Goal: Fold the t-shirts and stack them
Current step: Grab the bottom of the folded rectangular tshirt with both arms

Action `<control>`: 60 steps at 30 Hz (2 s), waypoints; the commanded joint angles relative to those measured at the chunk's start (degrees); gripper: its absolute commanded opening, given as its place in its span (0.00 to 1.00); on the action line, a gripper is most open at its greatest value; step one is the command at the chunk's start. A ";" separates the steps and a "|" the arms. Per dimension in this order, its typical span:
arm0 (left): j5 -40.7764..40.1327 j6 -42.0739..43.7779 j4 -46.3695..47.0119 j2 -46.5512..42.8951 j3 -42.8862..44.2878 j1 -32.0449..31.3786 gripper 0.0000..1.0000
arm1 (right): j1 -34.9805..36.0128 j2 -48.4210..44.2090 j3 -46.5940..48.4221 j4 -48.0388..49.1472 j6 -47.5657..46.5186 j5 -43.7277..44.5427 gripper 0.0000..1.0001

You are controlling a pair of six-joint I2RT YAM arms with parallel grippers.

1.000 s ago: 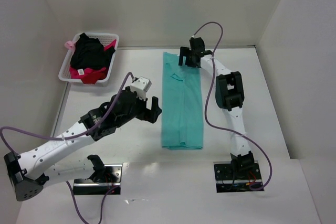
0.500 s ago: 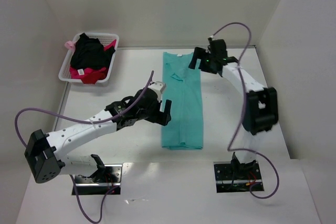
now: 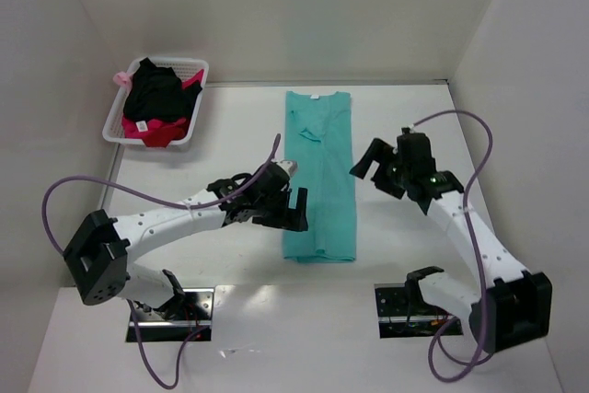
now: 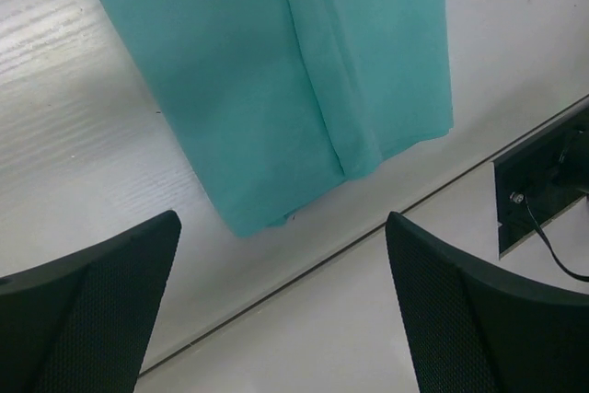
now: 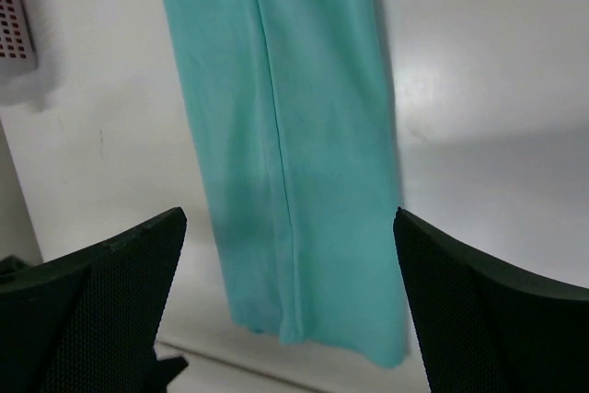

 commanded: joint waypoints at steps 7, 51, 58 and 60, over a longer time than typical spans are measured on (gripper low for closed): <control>2.45 -5.49 5.06 -0.88 -5.18 -0.19 1.00 | 12.40 -11.10 -5.56 -14.84 14.74 2.22 0.95; -1.59 -11.91 3.31 6.40 -7.82 -0.19 1.00 | 25.97 4.80 -14.62 -17.50 33.38 10.04 0.67; -0.44 -14.80 3.83 7.03 -7.82 -0.19 0.97 | 25.97 3.59 -16.47 -15.56 33.38 10.04 0.57; -0.44 -16.20 3.83 7.03 -7.82 -0.19 0.96 | 25.97 3.58 -17.87 -14.16 33.38 9.51 0.54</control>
